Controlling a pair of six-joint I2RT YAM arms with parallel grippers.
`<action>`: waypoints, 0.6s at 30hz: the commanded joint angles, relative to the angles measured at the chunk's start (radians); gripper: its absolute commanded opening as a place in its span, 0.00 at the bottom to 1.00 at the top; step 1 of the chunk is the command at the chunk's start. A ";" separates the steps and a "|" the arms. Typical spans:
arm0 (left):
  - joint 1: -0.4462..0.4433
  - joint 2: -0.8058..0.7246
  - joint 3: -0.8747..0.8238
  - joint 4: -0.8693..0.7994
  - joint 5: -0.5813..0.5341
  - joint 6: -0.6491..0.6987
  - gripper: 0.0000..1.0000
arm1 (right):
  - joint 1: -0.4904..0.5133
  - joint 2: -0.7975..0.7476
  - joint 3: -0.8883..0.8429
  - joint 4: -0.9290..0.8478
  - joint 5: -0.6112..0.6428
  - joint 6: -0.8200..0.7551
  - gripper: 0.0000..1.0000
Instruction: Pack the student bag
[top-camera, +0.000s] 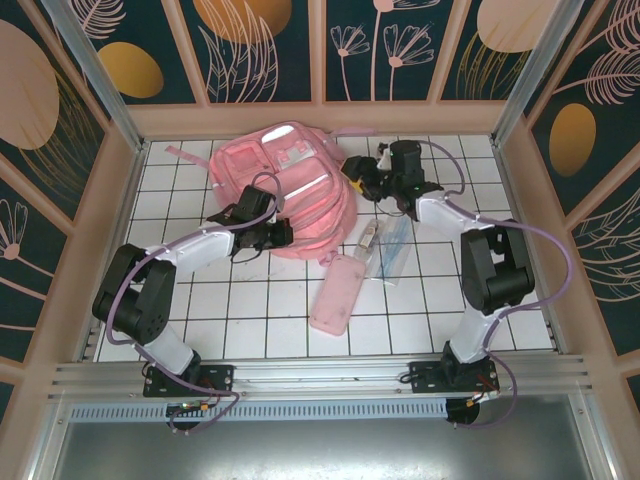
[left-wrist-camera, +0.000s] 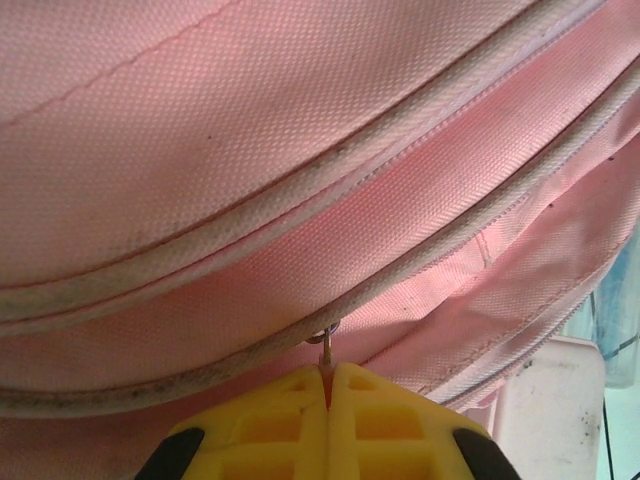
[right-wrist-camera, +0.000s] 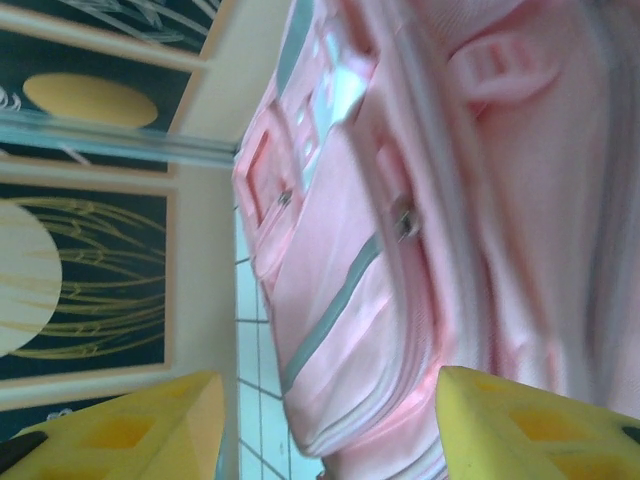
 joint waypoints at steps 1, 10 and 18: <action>-0.006 -0.009 0.040 0.062 0.001 -0.017 0.00 | 0.063 -0.001 -0.051 0.096 0.020 0.079 0.58; -0.014 -0.001 0.043 0.072 -0.047 -0.028 0.00 | 0.158 0.092 -0.073 0.170 0.031 0.196 0.57; -0.014 0.012 0.036 0.101 -0.090 -0.049 0.00 | 0.181 -0.047 -0.224 0.127 0.059 0.191 0.57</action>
